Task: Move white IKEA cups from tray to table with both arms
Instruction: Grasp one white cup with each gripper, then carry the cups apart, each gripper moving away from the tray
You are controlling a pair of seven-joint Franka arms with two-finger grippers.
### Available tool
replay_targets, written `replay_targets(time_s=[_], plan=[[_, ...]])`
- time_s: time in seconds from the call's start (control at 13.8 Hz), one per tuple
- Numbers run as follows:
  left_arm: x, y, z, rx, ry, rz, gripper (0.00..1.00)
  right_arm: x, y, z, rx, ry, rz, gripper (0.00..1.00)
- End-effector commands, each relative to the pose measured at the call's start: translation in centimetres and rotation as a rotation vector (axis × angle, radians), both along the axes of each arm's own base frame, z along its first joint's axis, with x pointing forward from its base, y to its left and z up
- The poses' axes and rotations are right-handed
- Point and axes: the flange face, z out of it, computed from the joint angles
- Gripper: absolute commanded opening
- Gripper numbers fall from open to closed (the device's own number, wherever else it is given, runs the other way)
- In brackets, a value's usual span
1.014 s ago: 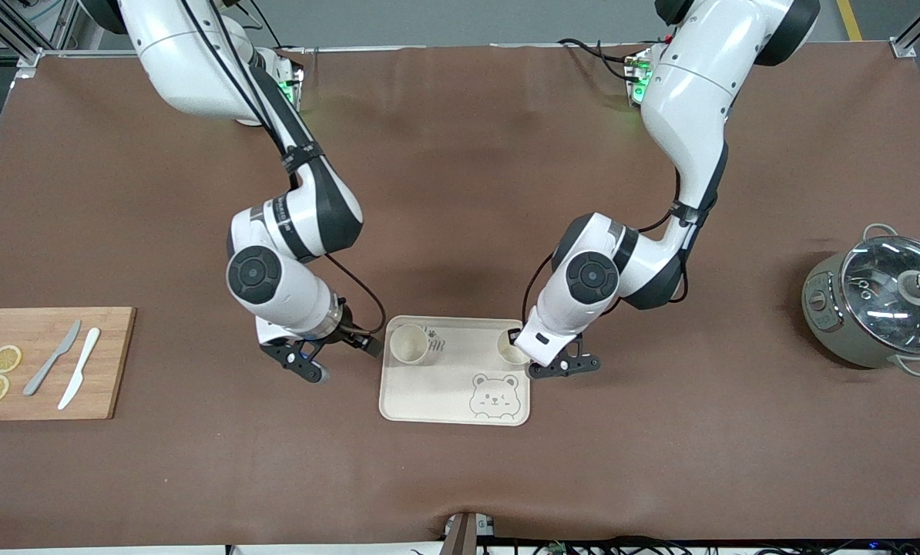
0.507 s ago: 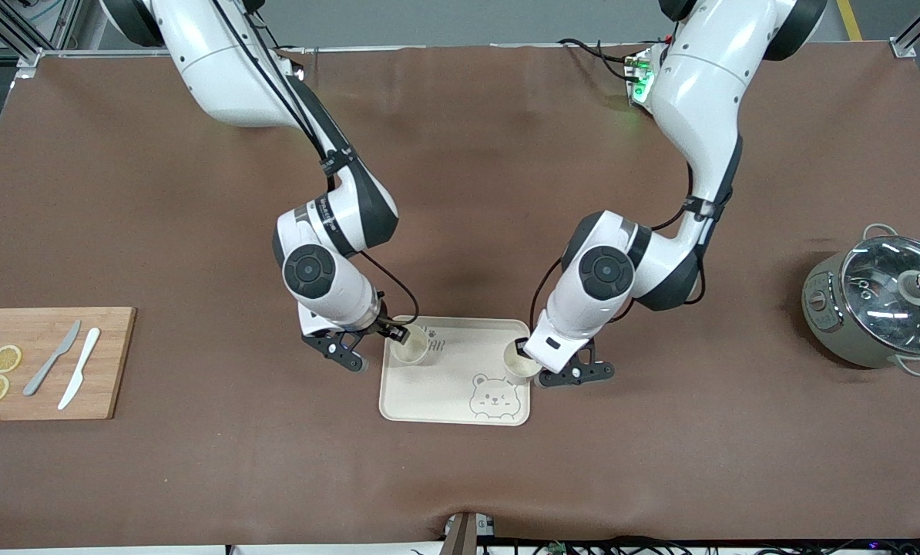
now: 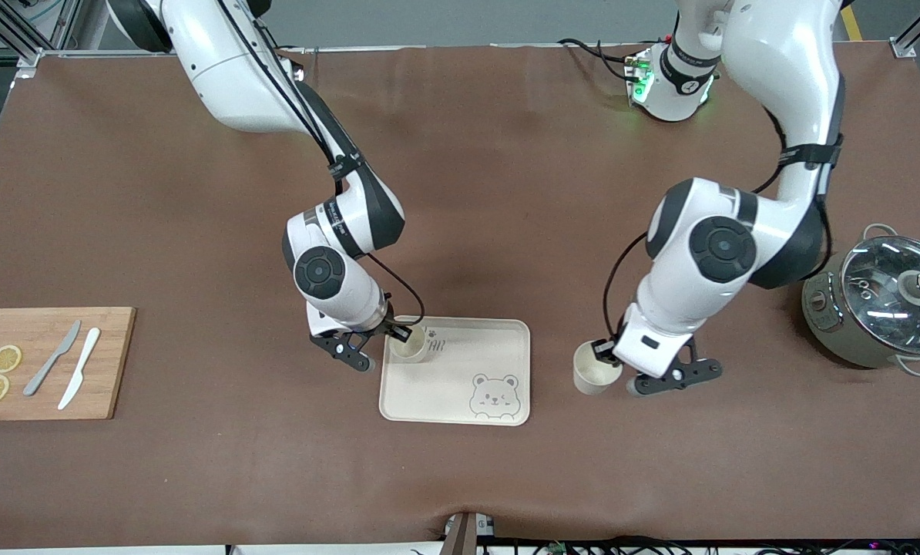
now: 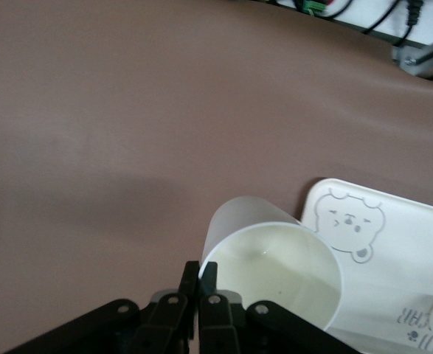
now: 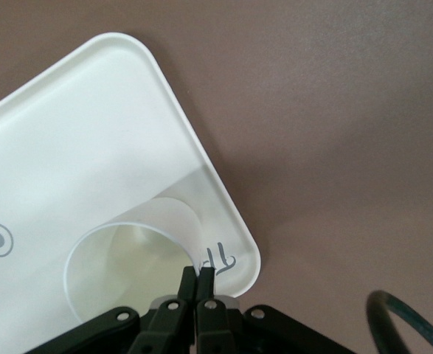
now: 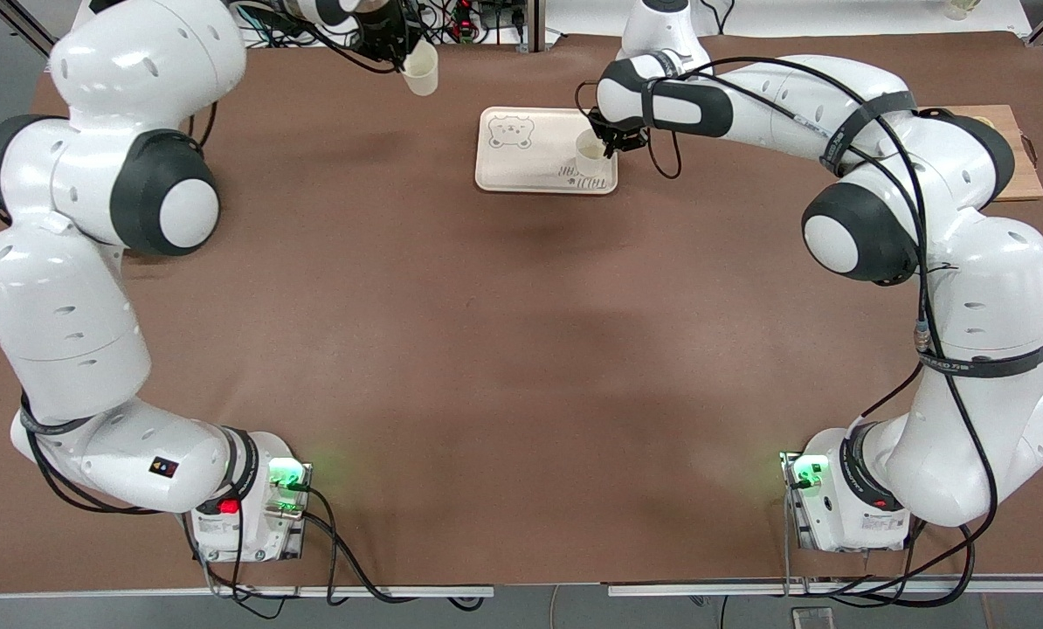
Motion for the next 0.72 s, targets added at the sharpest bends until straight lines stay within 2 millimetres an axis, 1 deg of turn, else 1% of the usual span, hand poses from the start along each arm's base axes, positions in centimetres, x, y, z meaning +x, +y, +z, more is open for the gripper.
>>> replay_targets(time_s=[0.0,0.07,0.14,0.22,0.29,0.36,0.43,0.51,0.58,0.65], plan=[[-1.1,3.6,0.3,0.041,0.046,0.013,0.00,0.7,-0.1,1.3,0.014,-0.008,-0.025,0.00],[-1.7,4.6,-0.1,0.053,0.073,0.013,0.00,1.2,-0.1,2.6,0.026,-0.019,-0.029,0.00],[-2.2,5.0,-0.4,0.058,0.087,0.015,0.00,1.5,-0.3,3.7,0.026,-0.013,-0.031,0.00],[-2.9,5.6,-0.9,0.065,0.106,0.023,0.00,2.0,-1.7,5.0,0.017,0.014,-0.041,0.00],[-3.4,6.6,-1.8,0.071,0.130,0.050,0.00,2.4,-3.1,5.4,0.004,0.045,-0.045,0.00],[-4.3,7.2,-2.5,0.080,0.153,0.044,0.00,3.0,-5.0,6.4,-0.004,0.051,-0.024,0.00],[-4.8,8.8,-3.1,0.085,0.171,0.058,0.00,2.4,-6.5,7.2,-0.015,0.075,0.042,0.00],[-5.1,10.5,-3.6,0.085,0.185,0.080,0.00,2.0,-9.0,7.2,-0.024,0.096,0.091,0.00],[-5.4,11.1,-4.4,0.088,0.200,0.087,0.00,1.9,-12.1,7.8,-0.019,0.103,0.116,0.00],[-5.6,12.1,-5.1,0.091,0.215,0.096,0.00,1.4,-14.6,7.7,-0.016,0.114,0.151,0.00]])
